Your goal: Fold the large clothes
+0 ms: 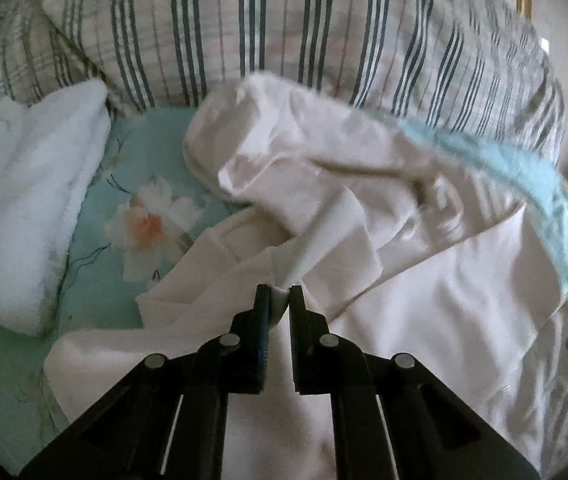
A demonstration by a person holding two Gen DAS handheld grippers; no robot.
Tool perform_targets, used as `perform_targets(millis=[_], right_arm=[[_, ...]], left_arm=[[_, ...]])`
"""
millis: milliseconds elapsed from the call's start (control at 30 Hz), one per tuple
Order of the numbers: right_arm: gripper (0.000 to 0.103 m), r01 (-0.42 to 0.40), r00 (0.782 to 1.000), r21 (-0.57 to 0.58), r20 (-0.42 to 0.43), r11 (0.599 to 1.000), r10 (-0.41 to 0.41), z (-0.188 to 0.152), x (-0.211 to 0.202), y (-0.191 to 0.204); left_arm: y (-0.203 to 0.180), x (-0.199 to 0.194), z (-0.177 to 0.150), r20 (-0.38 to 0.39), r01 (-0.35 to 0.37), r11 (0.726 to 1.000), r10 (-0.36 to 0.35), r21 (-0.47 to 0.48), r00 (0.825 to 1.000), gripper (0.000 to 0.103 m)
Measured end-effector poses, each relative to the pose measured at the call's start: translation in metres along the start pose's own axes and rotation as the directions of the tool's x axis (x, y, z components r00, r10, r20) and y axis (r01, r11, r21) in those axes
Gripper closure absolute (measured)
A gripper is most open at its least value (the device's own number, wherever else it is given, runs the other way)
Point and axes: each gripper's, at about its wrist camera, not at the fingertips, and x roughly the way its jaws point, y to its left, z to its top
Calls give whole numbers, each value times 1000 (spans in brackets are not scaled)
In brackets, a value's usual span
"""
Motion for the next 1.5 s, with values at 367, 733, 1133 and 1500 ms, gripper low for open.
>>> perform_targets(millis=[367,733,1133,1500], right_arm=[[66,-9,996,147,90,989,-4,3,-17,-38],[66,30,991,220,120,975,-58,10,-31,-71],[59,-8,1000,228,18,974,4,30,21,-64],[95,-75,992,159,113,984,57,71,49,-30]], left_arm=[[-158,-27,-33,110,290,956,-284,-36,952,97],[-210,27,-78,-61,354,935,-354,4,933,92],[-105,-38,-133,-128,241,965,-253,-98,959,77],[14,-24,-127,-86,-42,940,13,-339,996,77]])
